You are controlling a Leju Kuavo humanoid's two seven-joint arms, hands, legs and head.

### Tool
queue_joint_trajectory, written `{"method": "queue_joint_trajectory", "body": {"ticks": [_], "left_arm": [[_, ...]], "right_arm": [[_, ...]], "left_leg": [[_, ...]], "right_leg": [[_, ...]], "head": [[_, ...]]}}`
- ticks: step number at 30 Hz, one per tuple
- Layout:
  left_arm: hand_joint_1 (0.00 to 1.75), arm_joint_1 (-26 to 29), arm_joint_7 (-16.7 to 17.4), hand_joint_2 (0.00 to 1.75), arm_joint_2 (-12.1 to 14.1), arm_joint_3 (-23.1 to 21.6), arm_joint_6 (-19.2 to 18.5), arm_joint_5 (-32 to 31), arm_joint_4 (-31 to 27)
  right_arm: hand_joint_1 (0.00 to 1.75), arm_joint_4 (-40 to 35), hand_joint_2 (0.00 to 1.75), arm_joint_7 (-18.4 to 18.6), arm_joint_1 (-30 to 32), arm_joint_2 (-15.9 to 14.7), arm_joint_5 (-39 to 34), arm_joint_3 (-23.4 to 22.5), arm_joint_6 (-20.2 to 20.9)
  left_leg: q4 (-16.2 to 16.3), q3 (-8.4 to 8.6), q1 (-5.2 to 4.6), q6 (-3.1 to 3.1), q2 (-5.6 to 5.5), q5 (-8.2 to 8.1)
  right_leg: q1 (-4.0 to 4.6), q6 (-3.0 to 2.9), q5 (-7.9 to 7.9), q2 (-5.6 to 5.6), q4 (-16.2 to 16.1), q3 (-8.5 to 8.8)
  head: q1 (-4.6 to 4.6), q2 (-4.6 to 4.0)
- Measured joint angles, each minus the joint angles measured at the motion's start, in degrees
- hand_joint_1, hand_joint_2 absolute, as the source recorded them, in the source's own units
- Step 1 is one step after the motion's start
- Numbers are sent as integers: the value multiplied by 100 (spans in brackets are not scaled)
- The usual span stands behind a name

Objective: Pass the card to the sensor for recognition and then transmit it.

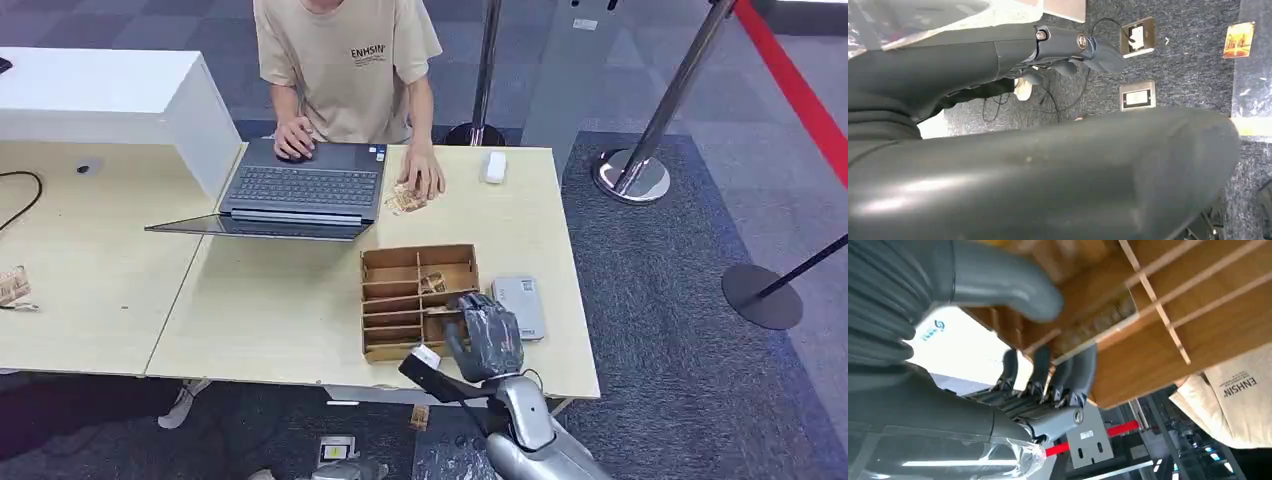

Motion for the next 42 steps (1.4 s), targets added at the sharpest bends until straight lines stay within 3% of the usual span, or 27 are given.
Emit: {"method": "queue_joint_trajectory", "body": {"ticks": [14,19,26,28,32,35,42], "left_arm": [[0,-1,-15,0,0,0,-15,-20,0],[0,-1,-17,0,0,0,-15,-15,0],[0,-6,-112,0,0,-2,-61,-35,0],[0,-8,-118,0,-2,-2,-90,-55,0],[0,-11,-120,0,-9,-2,-120,-61,0],[0,-18,-199,0,-9,-11,-186,-122,0],[0,-44,-494,0,-15,-109,-306,-297,-2]], "right_arm": [[175,4,175,-28,-6,22,-70,0,0],[175,-2,175,-231,18,33,-347,-39,0],[175,-195,175,-1458,0,271,-2502,-457,-2],[175,-301,175,-1497,-145,319,-3147,-466,0],[175,-479,175,-1455,-323,352,-3376,-470,0],[175,-660,175,-1799,-384,380,-4021,-518,0],[175,-1281,175,-1803,-1359,374,-5132,-678,398]], "left_leg": [[0,1,0,0,0,0],[0,1,0,0,0,0],[0,-3,0,0,0,1],[0,-1,0,0,1,1],[0,-1,0,0,3,1],[0,-4,0,0,2,1],[0,-4,-2,1,8,4]], "right_leg": [[0,0,0,0,0,0],[0,0,0,0,0,1],[0,0,1,1,2,-1],[0,-1,1,2,3,-2],[0,0,1,1,3,-1],[0,0,2,1,4,-1],[-2,3,5,2,3,-4]], "head": [[0,0],[0,0],[0,0],[0,0],[0,0],[0,0],[0,0]]}}
